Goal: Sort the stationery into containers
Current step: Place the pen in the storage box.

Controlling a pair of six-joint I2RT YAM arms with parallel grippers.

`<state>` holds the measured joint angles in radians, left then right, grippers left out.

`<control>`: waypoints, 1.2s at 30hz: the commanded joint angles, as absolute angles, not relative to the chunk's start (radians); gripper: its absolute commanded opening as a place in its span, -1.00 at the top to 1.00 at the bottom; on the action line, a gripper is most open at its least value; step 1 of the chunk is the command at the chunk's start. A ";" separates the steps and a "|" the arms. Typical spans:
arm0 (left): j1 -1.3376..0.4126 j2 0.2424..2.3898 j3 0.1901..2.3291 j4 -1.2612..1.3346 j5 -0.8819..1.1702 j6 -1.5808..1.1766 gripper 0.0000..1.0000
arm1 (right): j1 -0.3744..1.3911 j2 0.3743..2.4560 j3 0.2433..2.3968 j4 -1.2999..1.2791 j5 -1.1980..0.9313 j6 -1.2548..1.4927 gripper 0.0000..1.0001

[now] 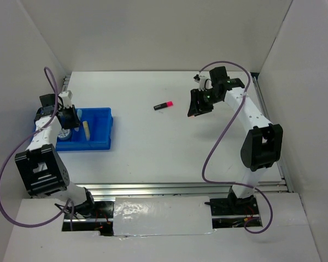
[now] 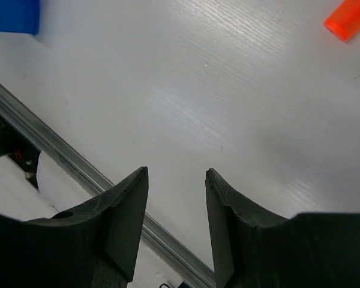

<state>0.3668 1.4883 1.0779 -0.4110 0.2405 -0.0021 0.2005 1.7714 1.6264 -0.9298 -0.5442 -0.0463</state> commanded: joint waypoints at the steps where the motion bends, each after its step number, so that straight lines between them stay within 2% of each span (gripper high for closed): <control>1: 0.380 1.526 1.137 -0.417 0.278 0.041 0.93 | 0.199 1.756 1.626 -0.864 -0.543 -0.012 0.01; 7: 0.374 1.585 1.143 -0.393 0.253 0.060 0.57 | 0.204 1.761 1.621 -0.859 -0.515 -0.012 0.02; 13: 0.361 1.603 1.132 -0.394 0.244 0.060 0.02 | 0.207 1.764 1.624 -0.838 -0.463 -0.002 0.02; 16: 0.354 1.589 1.127 -0.399 0.253 0.075 -0.16 | 0.212 1.776 1.637 -0.839 -0.456 -0.002 0.03; 18: 0.350 1.571 1.129 -0.405 0.276 0.087 -0.32 | 0.213 1.779 1.638 -0.842 -0.457 -0.002 0.03; 19: 0.348 1.566 1.132 -0.410 0.285 0.103 -0.54 | 0.215 1.778 1.635 -0.839 -0.457 -0.002 0.03; 21: 0.351 1.551 1.153 -0.434 0.328 0.124 -0.56 | 0.215 1.775 1.626 -0.836 -0.456 -0.002 0.03; 23: 0.353 1.525 1.204 -0.455 0.438 0.149 -0.46 | 0.216 1.767 1.617 -0.831 -0.451 -0.002 0.04; 26: 0.281 1.496 1.282 -0.414 0.511 0.158 -0.40 | 0.213 1.755 1.602 -0.828 -0.442 -0.002 0.04; 28: 0.163 1.508 1.362 -0.410 0.523 0.201 -0.37 | 0.207 1.752 1.592 -0.834 -0.437 -0.005 0.04; 30: 0.036 1.555 1.409 -0.411 0.554 0.292 -0.38 | 0.196 1.752 1.591 -0.844 -0.446 -0.008 0.05; 32: -0.088 1.627 1.462 -0.373 0.476 0.295 -0.37 | 0.186 1.743 1.579 -0.848 -0.451 -0.008 0.07; 36: -0.216 1.849 1.619 -0.332 0.460 0.293 -0.34 | 0.170 1.714 1.534 -0.834 -0.443 -0.008 0.07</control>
<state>-0.1581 1.6882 1.5539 -0.3595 0.4614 0.2573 0.1864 1.7725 1.5597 -0.8547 -0.4496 -0.0078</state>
